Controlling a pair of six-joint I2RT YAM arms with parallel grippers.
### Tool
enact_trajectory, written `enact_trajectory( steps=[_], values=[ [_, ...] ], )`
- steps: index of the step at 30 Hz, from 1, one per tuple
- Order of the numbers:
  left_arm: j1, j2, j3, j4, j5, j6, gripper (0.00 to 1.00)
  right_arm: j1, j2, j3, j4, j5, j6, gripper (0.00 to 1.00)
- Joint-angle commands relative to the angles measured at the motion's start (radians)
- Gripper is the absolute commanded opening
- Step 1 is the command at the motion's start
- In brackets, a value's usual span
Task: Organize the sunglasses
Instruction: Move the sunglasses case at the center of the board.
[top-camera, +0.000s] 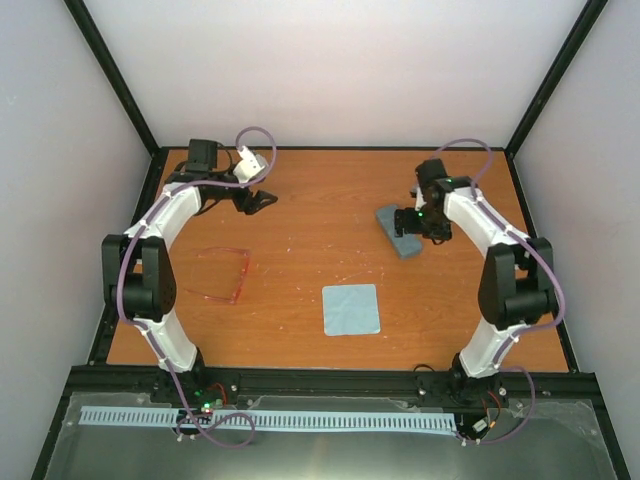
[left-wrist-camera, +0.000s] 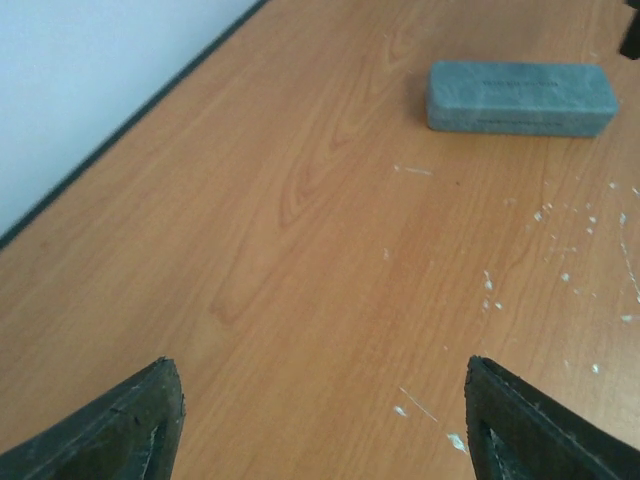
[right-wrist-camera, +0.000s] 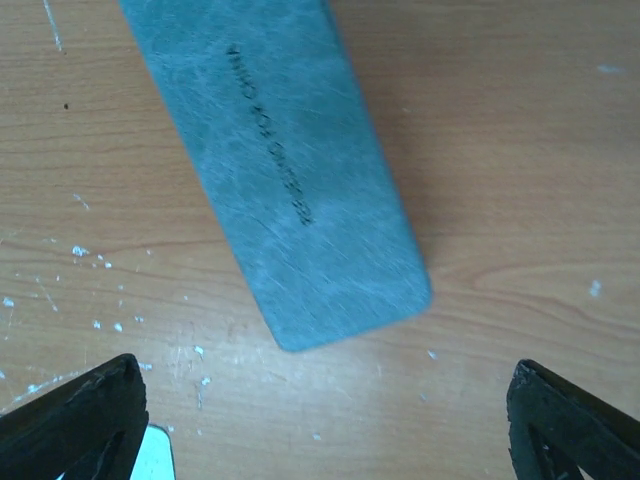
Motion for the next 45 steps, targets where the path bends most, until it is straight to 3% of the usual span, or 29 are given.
enact_trajectory(
  steps=[1, 15, 33, 40, 45],
  values=[
    [-0.002, -0.028, -0.069, 0.03, 0.044, 0.066, 0.77, 0.067, 0.105, 0.089, -0.058, 0.09, -0.062, 0.95],
    [0.008, -0.073, -0.181, 0.089, 0.062, -0.092, 0.8, 0.113, 0.406, 0.449, -0.193, 0.199, -0.2, 0.95],
    [0.013, -0.1, -0.247, 0.11, 0.063, -0.155, 0.81, 0.113, 0.542, 0.465, -0.232, 0.085, -0.143, 0.95],
    [0.013, -0.119, -0.272, 0.126, 0.076, -0.163, 0.8, 0.113, 0.552, 0.481, -0.276, 0.049, -0.064, 0.71],
    [0.012, -0.135, -0.287, 0.144, 0.09, -0.17, 0.81, 0.117, 0.538, 0.492, -0.325, -0.065, 0.063, 0.65]
  ],
)
